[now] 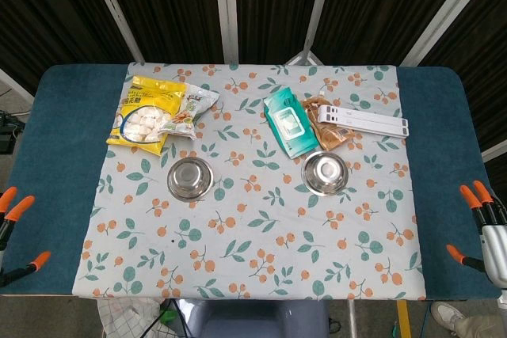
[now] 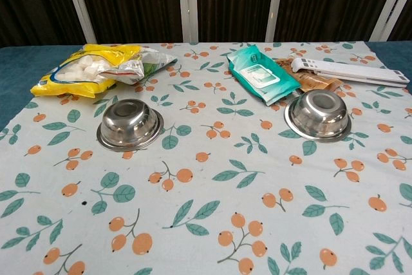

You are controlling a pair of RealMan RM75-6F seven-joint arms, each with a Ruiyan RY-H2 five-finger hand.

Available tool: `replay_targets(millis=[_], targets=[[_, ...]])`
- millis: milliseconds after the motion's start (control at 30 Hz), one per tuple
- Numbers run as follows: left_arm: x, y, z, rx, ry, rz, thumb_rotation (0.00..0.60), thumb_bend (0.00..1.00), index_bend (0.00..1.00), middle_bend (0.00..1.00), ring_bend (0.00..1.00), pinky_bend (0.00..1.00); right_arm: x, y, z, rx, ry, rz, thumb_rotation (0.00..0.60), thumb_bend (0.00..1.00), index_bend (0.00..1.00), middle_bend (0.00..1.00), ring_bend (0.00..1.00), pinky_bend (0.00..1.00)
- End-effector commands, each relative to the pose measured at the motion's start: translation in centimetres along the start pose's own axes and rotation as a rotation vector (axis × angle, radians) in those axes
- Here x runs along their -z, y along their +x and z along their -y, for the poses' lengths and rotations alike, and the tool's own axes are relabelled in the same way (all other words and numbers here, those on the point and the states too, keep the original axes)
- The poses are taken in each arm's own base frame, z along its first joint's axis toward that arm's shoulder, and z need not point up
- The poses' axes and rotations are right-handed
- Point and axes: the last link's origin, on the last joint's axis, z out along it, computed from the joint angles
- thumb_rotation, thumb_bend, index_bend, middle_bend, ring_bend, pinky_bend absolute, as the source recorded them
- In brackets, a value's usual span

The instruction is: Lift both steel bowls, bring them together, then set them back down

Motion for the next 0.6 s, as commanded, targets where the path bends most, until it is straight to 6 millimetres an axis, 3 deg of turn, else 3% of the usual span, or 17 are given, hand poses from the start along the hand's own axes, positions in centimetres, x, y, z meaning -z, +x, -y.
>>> replay_targets(millis=[33,600], targets=[[0.05,0.03,-0.01,-0.006,-0.002,0.0,0.6,0.04,0.17,0.0,0.0,0.03,0.02,-0.19,0.19,-0.003,-0.002,0.006,0.6,0.06,0.13,0.06,0.15,0.03],[0.21,0.08,-0.24,0.0,-0.009,0.0,0.6,0.04,0.16,0.0,0.0,0.03,0.4,-0.57,0.71,-0.059,-0.028,0.008,0.6,0.07,0.13,0.06,0.15,0.0]])
